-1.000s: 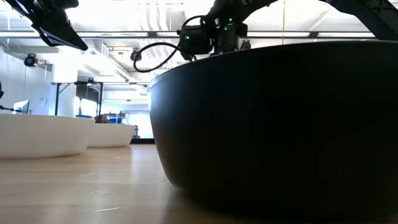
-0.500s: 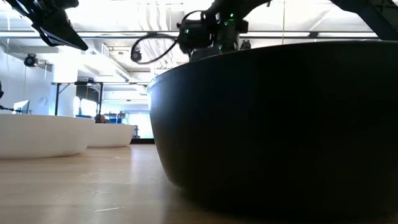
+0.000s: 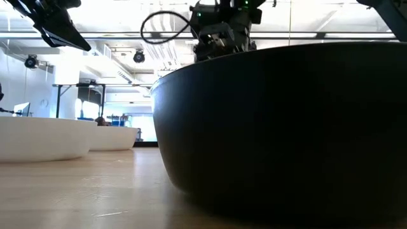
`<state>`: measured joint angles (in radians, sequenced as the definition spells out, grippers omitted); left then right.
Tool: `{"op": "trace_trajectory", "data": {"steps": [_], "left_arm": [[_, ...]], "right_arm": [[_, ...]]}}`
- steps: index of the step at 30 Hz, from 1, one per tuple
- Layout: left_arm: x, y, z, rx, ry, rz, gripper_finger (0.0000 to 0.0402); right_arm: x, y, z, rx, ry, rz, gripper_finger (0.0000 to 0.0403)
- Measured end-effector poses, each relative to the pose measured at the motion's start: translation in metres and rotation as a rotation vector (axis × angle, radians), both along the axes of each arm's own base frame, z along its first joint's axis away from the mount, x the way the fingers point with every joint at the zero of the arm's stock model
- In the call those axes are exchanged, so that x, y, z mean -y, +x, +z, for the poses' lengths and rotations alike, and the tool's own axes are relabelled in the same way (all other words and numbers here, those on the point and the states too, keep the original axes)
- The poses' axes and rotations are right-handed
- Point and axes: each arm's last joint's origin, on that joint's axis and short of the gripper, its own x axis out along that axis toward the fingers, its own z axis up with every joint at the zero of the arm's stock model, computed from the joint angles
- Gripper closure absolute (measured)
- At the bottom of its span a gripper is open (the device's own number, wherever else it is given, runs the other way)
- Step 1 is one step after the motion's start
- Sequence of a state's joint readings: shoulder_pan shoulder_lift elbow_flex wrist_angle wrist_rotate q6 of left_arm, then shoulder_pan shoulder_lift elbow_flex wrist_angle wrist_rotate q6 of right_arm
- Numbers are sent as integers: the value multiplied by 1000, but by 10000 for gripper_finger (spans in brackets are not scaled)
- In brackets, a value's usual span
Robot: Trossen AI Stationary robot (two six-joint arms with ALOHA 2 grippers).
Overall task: Nest bowls inside each other
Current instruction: Stack the white bowl on the white bowl
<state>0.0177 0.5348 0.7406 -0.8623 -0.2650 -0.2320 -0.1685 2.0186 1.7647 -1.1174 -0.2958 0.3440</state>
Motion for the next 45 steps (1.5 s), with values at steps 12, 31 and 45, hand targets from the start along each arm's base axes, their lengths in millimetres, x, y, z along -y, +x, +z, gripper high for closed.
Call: {"op": "trace_trajectory", "data": {"steps": [12,31,45], "left_arm": [[0,1,1,26,-19,15,402],[0,2,1,35,-40,27,402],[0,1,0,32,-42,28,402]], "right_arm": [[-1,-10,-32,-91,9,-12,394],[-41,21,17,349,180,59,394],[-74,47,-26,292,259,11,394]]}}
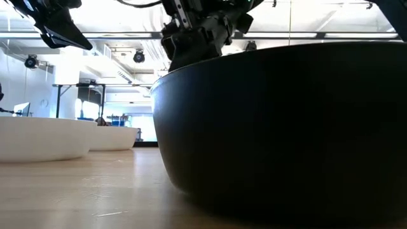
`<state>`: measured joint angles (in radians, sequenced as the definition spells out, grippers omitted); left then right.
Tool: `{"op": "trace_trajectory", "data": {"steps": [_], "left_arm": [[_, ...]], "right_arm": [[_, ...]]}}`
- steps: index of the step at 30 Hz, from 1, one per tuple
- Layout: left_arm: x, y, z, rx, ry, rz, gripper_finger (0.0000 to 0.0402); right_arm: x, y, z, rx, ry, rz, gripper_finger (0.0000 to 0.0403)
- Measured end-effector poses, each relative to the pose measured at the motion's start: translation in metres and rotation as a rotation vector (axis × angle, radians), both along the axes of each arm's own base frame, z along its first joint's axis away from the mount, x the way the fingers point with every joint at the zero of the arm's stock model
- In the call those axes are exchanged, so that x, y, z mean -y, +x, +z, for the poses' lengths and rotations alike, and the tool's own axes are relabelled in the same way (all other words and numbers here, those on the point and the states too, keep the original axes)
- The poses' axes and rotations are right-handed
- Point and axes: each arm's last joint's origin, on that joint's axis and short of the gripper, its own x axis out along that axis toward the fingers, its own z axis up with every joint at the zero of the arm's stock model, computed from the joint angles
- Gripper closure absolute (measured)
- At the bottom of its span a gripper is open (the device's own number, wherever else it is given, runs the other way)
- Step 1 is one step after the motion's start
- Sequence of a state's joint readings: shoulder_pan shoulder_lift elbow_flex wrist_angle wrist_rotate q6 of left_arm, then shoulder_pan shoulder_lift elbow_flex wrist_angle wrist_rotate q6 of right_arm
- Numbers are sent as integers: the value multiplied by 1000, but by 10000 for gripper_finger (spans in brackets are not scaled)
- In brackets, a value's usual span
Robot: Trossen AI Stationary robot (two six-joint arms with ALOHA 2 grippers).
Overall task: Nest bowls inside each other
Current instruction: Stack the white bowl on the white bowl
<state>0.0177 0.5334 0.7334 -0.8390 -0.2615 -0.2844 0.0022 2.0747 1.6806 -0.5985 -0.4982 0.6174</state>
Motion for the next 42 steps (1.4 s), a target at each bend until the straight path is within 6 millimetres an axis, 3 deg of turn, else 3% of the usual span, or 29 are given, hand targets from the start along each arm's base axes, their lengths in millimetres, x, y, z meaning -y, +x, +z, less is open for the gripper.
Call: {"op": "trace_trajectory", "data": {"steps": [9,29,32,37,42], "left_arm": [[0,-4,1,10,-1,-1,402],[1,-19,6,90,-7,-15,402],[1,-21,6,100,-6,-15,402],[1,-24,7,115,-6,-15,402],[1,-25,8,120,-6,-15,402]], "right_arm": [[-15,5,-20,-52,19,6,394],[-8,3,-21,-99,-24,-70,394],[-2,3,-4,-34,-17,-80,394],[24,-3,54,156,-150,-144,394],[53,-35,116,304,-397,-303,394]]}}
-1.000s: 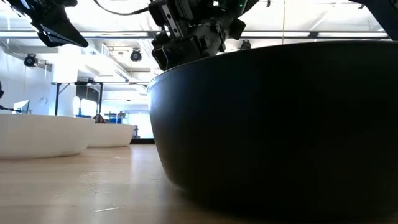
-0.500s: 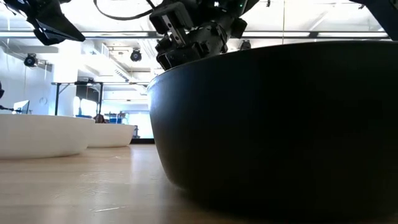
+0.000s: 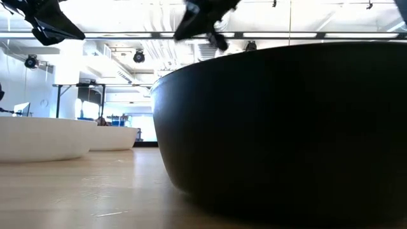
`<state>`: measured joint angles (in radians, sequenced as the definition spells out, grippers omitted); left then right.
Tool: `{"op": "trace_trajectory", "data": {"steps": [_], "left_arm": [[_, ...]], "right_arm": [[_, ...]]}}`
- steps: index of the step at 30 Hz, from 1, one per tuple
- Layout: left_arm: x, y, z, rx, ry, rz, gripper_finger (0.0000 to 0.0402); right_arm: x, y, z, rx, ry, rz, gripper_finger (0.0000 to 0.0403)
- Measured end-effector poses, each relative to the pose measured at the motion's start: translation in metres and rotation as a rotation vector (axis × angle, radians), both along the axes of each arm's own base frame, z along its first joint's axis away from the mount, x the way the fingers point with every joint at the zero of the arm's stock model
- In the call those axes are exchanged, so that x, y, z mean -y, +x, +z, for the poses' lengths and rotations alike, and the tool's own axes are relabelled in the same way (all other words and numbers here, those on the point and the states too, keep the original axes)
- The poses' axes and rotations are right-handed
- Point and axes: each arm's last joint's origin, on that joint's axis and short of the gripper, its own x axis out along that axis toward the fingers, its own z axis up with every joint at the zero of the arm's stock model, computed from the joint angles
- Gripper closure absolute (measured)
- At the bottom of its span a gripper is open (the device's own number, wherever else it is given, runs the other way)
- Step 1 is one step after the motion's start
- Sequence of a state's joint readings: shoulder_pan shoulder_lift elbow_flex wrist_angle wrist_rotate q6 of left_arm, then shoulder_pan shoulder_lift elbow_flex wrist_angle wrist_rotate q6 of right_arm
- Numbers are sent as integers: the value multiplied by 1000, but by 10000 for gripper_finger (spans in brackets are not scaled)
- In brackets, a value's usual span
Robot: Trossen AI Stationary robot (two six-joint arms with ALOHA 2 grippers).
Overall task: Nest bowls inside each other
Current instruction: Stack the white bowl on the white bowl
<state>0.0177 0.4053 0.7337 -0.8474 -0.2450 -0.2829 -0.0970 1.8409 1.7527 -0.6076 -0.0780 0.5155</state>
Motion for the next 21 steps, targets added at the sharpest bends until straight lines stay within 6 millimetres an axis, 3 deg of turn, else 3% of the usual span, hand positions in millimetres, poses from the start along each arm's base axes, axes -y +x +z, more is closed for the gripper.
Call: {"op": "trace_trajectory", "data": {"steps": [5,10,16,21], "left_arm": [[0,3,1,22,1,1,402],[-2,17,7,107,37,67,402],[-8,35,10,100,163,240,401],[-13,46,6,57,110,338,365]], "right_arm": [[17,-53,56,45,-237,-171,394],[24,-114,89,-1,-318,-243,394],[16,-170,88,-40,-301,-291,394],[10,-202,57,-42,-222,-358,394]]}}
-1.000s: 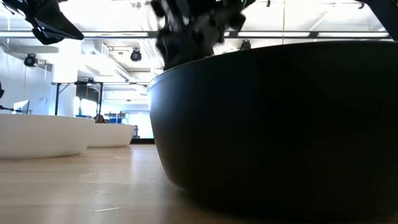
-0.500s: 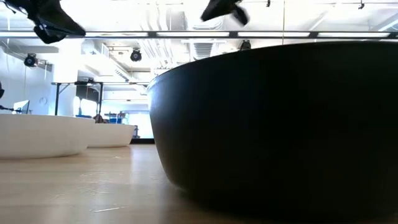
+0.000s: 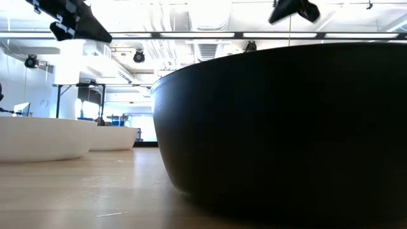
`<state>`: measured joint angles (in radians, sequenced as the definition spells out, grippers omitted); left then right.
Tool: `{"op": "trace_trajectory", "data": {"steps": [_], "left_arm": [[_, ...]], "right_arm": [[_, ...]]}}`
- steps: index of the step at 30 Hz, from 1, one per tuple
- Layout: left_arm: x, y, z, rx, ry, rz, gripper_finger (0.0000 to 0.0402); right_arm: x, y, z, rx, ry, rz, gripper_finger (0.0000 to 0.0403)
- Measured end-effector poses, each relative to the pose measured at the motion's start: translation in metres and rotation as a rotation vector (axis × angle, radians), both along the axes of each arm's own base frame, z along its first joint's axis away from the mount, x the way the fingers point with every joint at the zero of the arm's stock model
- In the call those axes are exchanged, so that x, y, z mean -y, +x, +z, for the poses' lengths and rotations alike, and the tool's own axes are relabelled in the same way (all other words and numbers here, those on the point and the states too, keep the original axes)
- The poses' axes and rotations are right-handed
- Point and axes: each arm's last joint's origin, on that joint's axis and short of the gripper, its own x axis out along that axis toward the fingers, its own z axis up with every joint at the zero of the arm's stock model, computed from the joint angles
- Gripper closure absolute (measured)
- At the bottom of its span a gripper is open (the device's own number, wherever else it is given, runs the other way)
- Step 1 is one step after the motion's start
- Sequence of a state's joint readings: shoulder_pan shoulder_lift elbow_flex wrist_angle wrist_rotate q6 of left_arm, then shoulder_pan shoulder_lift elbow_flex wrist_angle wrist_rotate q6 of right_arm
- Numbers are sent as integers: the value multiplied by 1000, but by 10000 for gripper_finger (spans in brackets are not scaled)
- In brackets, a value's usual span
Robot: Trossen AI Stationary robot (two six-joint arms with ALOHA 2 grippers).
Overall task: Nest bowls inside each other
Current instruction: Stack the white bowl on the white bowl
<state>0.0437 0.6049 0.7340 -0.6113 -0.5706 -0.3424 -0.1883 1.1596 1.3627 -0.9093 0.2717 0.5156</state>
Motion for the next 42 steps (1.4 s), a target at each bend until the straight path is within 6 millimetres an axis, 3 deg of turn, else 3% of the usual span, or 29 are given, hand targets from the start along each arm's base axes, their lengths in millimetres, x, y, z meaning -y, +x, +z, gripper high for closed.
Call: {"op": "trace_trajectory", "data": {"steps": [7,10,14,18,24,32,42], "left_arm": [[-20,24,-15,-198,-190,150,271],[-38,37,-18,-299,-237,222,237],[-68,58,-24,-380,-419,166,211],[-97,77,-37,-453,-548,131,207],[-126,100,-43,-562,-555,107,207],[-140,121,-75,-735,-662,93,207],[-145,128,-104,-865,-705,59,223]], "right_arm": [[-5,-17,-49,184,100,-69,394],[-6,-16,-60,303,107,-61,394],[-7,-13,-68,423,120,-14,394],[-8,-11,-71,443,130,11,394],[-10,-10,-71,439,146,40,394],[-10,-10,-71,439,153,51,394],[-12,-10,-71,439,157,64,394]]}}
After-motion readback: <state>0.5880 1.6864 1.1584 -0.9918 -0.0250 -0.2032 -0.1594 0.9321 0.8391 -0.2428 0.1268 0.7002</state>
